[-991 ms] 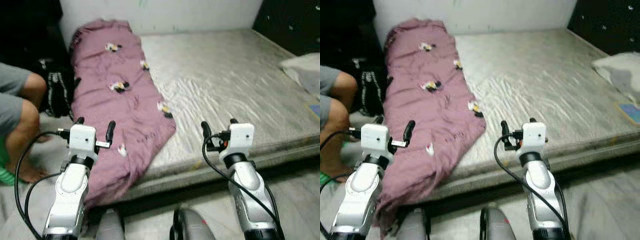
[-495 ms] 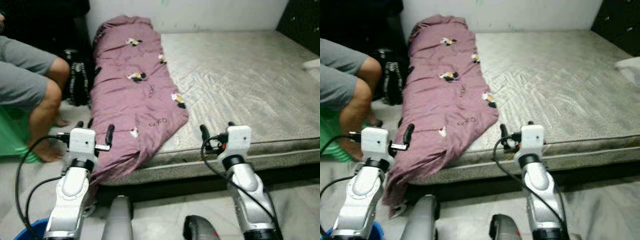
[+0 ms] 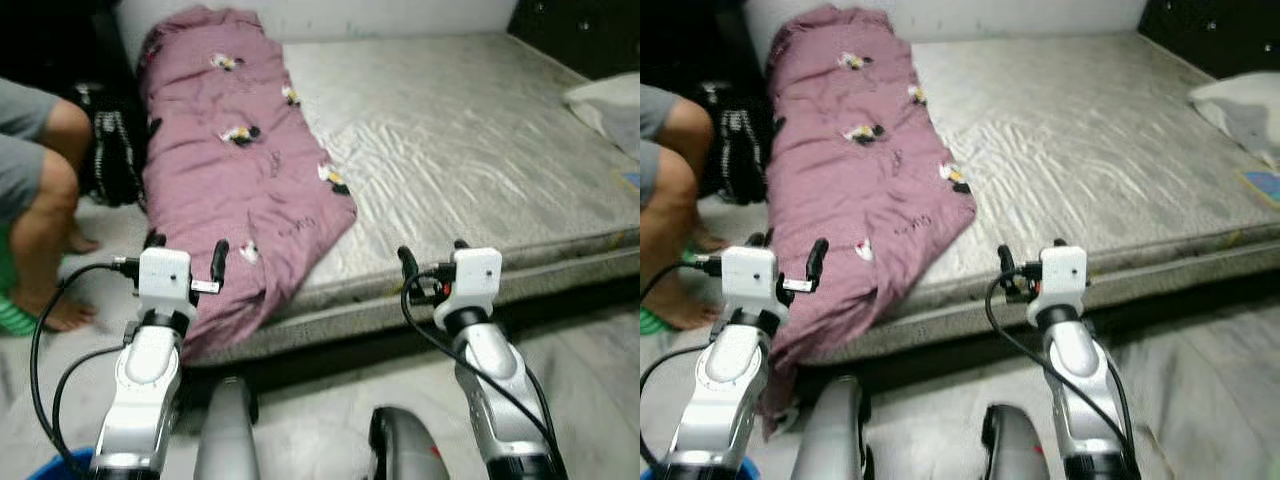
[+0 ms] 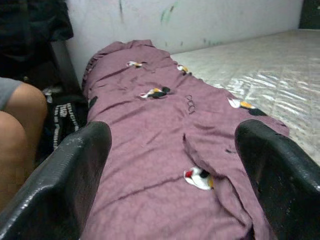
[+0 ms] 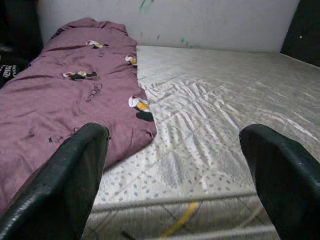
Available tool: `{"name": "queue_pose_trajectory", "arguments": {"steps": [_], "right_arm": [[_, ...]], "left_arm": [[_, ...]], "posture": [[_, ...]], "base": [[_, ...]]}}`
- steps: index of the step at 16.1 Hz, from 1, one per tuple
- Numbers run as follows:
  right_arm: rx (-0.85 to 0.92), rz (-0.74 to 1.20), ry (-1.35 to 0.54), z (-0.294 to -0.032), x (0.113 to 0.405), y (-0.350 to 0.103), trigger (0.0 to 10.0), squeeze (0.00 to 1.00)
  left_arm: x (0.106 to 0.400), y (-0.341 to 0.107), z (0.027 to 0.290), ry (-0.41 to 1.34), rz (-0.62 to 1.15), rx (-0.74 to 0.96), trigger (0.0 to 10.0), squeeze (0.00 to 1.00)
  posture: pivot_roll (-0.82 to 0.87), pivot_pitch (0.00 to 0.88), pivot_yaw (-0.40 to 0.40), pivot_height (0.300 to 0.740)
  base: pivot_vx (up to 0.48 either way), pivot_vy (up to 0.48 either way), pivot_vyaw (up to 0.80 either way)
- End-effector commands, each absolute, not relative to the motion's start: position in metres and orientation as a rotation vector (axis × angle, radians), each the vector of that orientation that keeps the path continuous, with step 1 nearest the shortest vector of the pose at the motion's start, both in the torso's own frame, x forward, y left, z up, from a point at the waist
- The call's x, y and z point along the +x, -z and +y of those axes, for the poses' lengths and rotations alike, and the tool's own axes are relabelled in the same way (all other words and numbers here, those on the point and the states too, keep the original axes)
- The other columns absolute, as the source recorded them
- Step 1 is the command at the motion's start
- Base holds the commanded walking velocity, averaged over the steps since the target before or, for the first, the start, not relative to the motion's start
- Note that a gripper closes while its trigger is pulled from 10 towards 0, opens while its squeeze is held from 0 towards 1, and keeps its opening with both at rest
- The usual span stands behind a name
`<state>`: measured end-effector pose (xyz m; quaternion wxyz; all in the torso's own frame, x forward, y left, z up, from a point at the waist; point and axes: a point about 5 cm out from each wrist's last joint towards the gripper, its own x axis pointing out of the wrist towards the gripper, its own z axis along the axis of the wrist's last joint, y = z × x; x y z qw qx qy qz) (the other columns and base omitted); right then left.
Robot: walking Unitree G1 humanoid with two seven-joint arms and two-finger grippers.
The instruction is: Clean up the room
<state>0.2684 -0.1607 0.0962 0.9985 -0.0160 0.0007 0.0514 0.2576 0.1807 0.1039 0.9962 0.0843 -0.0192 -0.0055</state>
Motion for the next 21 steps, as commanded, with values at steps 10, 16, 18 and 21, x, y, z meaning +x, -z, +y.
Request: {"name": "queue_pose_trajectory", "arguments": {"steps": [10, 16, 18, 21], "right_arm": [[-0.06, 0.056, -0.206, -0.1502, 0.2718, -0.0877, 10.0, 0.0], [-0.064, 0.05, -0.227, -0.1496, 0.2715, -0.0891, 10.0, 0.0], [-0.062, 0.051, -0.228, -0.1497, 0.2716, -0.089, 10.0, 0.0], [-0.059, 0.055, -0.23, -0.1494, 0.2721, -0.0886, 10.0, 0.0]], "left_arm": [[0.2595, -0.106, 0.1797, -0.006, -0.03, 0.14, 10.0, 0.0], [0.2591, -0.1043, 0.1805, -0.008, -0.017, 0.109, 10.0, 0.0], [0.2595, -0.1041, 0.1803, -0.007, -0.015, 0.11, 10.0, 0.0], [0.2597, -0.1044, 0.1804, -0.004, -0.014, 0.108, 10.0, 0.0]], "posture": [[-0.03, 0.0, -0.028, 0.565], [-0.03, 0.0, -0.03, 0.565], [-0.03, 0.0, -0.03, 0.565], [-0.03, 0.0, -0.03, 0.565]], "base": [[0.0, 0.0, 0.0], [0.198, 0.0, 0.21], [0.317, 0.0, 0.77], [0.331, 0.0, 0.47]]}}
